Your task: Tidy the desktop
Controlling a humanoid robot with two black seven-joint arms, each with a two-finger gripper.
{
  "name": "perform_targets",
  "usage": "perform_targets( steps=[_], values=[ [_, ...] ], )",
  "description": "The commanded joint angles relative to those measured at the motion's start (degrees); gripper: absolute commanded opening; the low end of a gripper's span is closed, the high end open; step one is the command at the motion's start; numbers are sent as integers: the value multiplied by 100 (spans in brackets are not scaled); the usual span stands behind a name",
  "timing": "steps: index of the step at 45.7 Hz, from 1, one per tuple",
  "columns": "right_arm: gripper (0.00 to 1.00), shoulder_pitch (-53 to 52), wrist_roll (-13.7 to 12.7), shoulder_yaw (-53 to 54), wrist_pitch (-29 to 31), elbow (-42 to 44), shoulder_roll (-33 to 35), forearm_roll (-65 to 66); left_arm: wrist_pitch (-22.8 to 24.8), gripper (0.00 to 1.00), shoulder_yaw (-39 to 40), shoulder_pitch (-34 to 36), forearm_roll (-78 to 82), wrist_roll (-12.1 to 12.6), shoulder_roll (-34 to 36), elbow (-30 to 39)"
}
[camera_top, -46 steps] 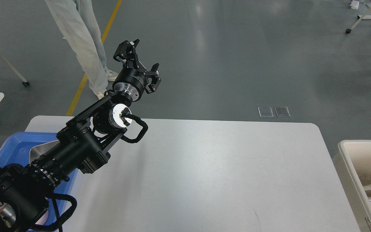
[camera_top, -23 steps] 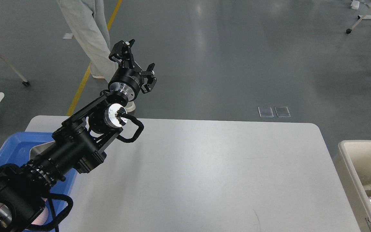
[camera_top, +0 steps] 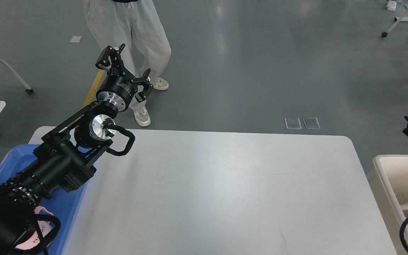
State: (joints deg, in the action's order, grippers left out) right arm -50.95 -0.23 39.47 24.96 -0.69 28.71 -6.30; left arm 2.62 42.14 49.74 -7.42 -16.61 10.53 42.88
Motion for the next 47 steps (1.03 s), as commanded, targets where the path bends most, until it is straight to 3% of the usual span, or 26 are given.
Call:
perform_targets(
  steps=[1, 13, 19, 26, 37, 47],
  values=[
    [100, 6, -4, 447, 465, -255, 3, -64, 159, 97, 5, -70, -32, -17, 72, -8],
    [100, 217, -4, 562, 1414, -1037, 39, -337, 195, 97, 110, -184, -32, -26, 143, 1],
    [100, 340, 23, 562, 1547, -1696, 30, -364, 203, 97, 119, -193, -32, -26, 186, -8],
    [100, 288, 84, 737, 1292, -2242, -295, -346, 203, 97, 119, -228, -40, -17, 274, -8],
    [100, 77, 119, 1370, 694, -2233, -1147, -346, 195, 97, 119, -272, -41, -17, 433, -8],
    [100, 42, 418, 1555, 308, -2207, -1640, -337, 195, 97, 242, -237, -120, 9, 459, -148]
  ],
)
